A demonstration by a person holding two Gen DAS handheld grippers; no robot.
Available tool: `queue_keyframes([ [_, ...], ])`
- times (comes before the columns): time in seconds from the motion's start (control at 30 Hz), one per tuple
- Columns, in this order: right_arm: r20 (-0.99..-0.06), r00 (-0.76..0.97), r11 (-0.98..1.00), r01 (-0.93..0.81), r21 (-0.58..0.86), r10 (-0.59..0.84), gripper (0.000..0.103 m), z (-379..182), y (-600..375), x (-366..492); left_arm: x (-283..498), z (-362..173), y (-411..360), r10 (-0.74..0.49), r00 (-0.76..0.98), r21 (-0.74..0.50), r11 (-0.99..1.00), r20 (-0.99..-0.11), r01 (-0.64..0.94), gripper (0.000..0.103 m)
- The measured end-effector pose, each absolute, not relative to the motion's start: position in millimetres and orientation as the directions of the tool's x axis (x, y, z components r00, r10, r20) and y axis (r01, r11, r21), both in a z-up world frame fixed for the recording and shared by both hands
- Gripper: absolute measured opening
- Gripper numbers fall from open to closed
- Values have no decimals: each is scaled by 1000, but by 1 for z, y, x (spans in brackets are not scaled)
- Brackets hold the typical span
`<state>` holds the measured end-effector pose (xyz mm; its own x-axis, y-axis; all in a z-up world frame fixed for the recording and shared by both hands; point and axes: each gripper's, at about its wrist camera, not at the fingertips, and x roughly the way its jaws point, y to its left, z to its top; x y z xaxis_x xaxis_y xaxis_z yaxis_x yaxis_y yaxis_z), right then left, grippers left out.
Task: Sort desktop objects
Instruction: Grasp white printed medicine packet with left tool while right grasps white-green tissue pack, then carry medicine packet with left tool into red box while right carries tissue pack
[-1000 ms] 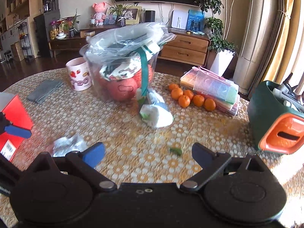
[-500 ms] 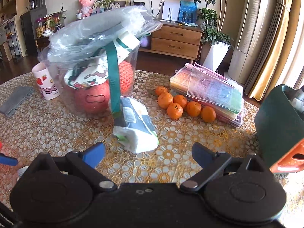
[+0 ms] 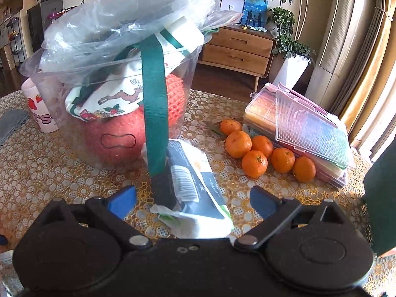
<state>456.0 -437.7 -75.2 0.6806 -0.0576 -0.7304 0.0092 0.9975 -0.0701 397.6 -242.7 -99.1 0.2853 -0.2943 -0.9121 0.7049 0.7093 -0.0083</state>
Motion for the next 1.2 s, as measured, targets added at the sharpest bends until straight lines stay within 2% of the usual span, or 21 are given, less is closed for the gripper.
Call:
queue_keyframes([
  [0.13, -739, 671, 998, 28, -59, -63, 96, -82, -439, 465, 396, -98, -241, -305, 297, -6, 708, -905, 707, 99],
  [0.3, -754, 653, 997, 45, -56, -72, 85, -92, -440, 474, 395, -96, -239, -312, 316, -1, 713, -896, 701, 94],
  [0.33, -757, 649, 997, 50, -56, -75, 80, -94, -440, 475, 395, -95, -239, -313, 321, 1, 715, -894, 700, 89],
  [0.37, -763, 642, 997, 51, -53, -73, 74, -95, -439, 476, 393, -94, -239, -322, 325, 2, 708, -889, 707, 78],
  [0.47, -769, 635, 997, 55, -49, -72, 65, -99, -440, 474, 385, -89, -245, -334, 318, 4, 683, -888, 730, 57],
  [0.83, -789, 614, 999, 33, -13, -31, 47, -94, -432, 443, 376, -86, -249, -304, 349, 30, 714, -886, 700, 56],
  [1.2, -818, 574, 999, -3, 43, 37, 40, -79, -424, 387, 346, -86, -249, -287, 363, 24, 755, -887, 655, 55],
])
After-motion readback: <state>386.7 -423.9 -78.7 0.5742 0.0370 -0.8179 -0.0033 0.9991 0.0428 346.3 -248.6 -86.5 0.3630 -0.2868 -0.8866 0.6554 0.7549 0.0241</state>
